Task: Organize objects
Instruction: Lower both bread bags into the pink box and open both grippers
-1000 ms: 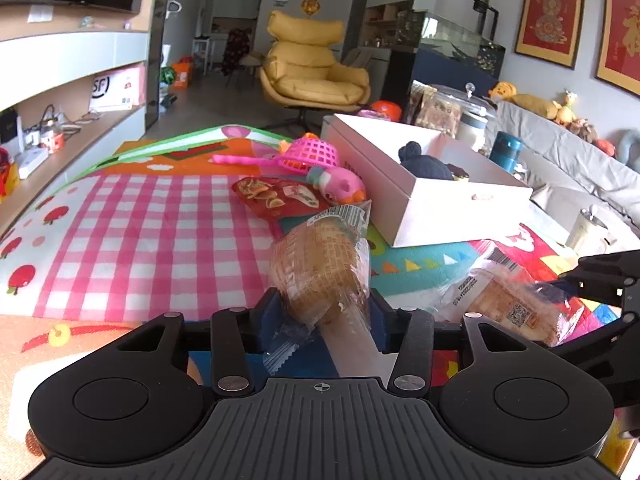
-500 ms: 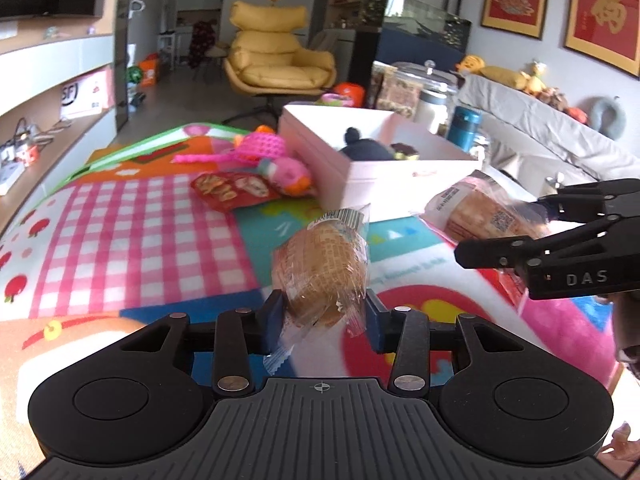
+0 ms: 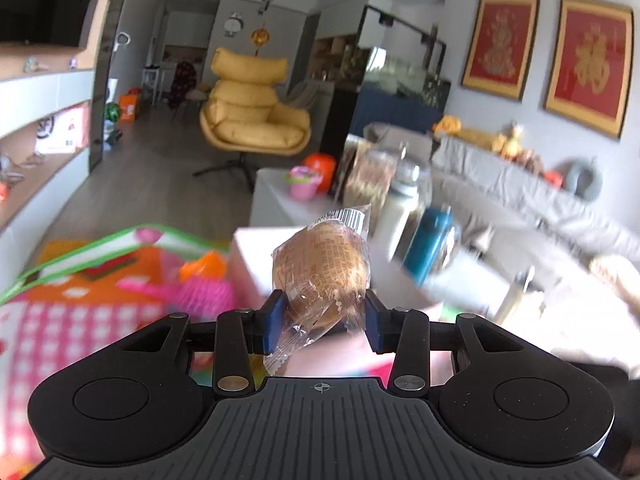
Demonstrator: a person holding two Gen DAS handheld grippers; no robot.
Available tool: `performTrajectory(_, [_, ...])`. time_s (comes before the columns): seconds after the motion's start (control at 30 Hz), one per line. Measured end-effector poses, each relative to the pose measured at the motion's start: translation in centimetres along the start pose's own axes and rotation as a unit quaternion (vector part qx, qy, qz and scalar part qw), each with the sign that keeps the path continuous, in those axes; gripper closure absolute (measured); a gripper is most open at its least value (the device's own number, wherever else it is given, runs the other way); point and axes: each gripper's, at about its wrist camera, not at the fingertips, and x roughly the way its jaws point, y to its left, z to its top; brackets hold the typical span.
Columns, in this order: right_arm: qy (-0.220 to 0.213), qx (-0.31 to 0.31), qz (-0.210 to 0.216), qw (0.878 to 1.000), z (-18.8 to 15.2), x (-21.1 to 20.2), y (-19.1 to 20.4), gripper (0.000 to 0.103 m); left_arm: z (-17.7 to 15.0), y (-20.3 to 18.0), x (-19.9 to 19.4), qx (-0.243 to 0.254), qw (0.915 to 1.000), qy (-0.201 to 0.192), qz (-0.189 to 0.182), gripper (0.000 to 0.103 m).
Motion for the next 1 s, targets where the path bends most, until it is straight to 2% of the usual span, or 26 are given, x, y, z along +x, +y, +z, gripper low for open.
performTrajectory(0.13, [-0.005,-0.001,-0.012,1.0,0.2,0.2,-0.7,0.042,3.1,-1.1,5.4,-0.011,0.9997,-0.017,-0.015,0.056])
performTrajectory(0.2, [-0.007,-0.001,-0.016,1.0,0.4,0.2,-1.1,0.042,4.2,-1.9,8.6,-0.012,0.9996,-0.007,-0.026,0.053])
performTrajectory(0.3, [-0.004,0.005,-0.026,1.0,0.7,0.7,-1.8,0.042,4.3,-2.9,13.5,0.005,0.999,0.042,0.013,0.054])
performTrajectory(0.37, [-0.004,0.01,-0.033,0.999,0.9,0.8,-2.4,0.042,3.5,-3.4,14.6,0.037,0.9977,0.045,0.035,0.055])
performTrajectory(0.43, [-0.003,0.014,-0.037,0.999,1.0,0.9,-2.8,0.042,2.8,-2.9,13.9,0.038,0.998,0.033,0.039,0.055])
performTrajectory(0.5, [-0.003,0.018,-0.039,0.999,1.2,1.0,-3.3,0.042,2.3,-1.4,11.7,-0.007,0.9995,0.015,0.026,0.055])
performTrajectory(0.57, [-0.006,0.028,-0.04,0.999,1.7,0.9,-3.9,0.042,1.2,0.3,9.0,-0.03,0.9994,-0.001,0.015,0.055])
performTrajectory(0.67, [-0.024,0.041,-0.037,0.998,3.7,0.7,-4.7,0.042,-1.2,2.3,4.9,-0.029,0.9992,-0.009,0.027,0.055])
performTrajectory(0.83, [-0.05,0.071,-0.013,0.996,11.0,3.4,-5.4,0.042,-5.4,5.9,1.5,-0.051,0.9964,0.02,0.064,0.055])
performTrajectory(1.0, [-0.025,0.117,0.026,0.992,18.7,10.6,-4.4,0.042,-7.1,8.2,-0.2,-0.08,0.9935,0.029,0.075,0.055])
